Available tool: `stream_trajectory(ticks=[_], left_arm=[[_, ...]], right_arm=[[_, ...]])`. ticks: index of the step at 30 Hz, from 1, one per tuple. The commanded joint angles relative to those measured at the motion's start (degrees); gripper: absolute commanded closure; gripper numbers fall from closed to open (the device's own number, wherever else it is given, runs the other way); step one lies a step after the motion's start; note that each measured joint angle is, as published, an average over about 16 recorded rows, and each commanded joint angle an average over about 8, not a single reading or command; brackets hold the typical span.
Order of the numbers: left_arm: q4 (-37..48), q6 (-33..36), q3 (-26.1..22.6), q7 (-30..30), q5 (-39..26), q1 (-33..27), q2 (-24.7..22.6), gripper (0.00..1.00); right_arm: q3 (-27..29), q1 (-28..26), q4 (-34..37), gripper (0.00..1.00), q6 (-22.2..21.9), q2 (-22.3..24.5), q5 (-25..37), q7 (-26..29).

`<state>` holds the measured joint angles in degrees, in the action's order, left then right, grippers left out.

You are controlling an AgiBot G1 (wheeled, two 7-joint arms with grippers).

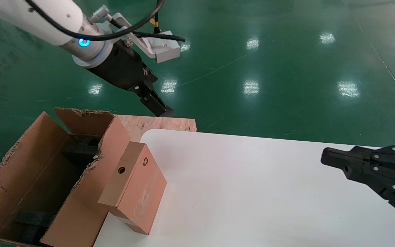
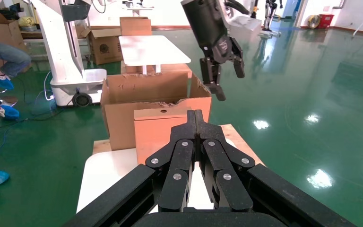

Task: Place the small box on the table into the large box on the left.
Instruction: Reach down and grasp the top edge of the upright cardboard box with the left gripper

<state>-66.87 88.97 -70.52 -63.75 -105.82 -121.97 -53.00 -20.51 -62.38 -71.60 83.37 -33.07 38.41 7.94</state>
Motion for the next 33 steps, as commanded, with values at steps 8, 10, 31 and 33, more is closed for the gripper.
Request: stream_trajectory(ticks=[8,10,31,33], left_arm=[[3.9,1.8,-5.2,-11.1,-5.5,-1.2,-3.3,0.0],[5.1,2.1,-7.3,-14.2,-6.1,-1.7,-4.0,0.0],[8.6,2.0,-16.6,-23.1,-1.1,-3.8,-5.1,0.0],[9.2,2.1,-18.3,-23.8,-0.1,-4.3,-5.6,0.0]], right_arm=[[0.0,0.0,0.0,1.0,0.0,0.0,0.0,0.0],[0.0,0.0,0.0,1.0,0.0,0.0,0.0,0.0],[0.0,0.0,0.0,1.0,0.0,0.0,0.0,0.0],[0.0,0.0,0.0,1.0,0.0,0.0,0.0,0.0]])
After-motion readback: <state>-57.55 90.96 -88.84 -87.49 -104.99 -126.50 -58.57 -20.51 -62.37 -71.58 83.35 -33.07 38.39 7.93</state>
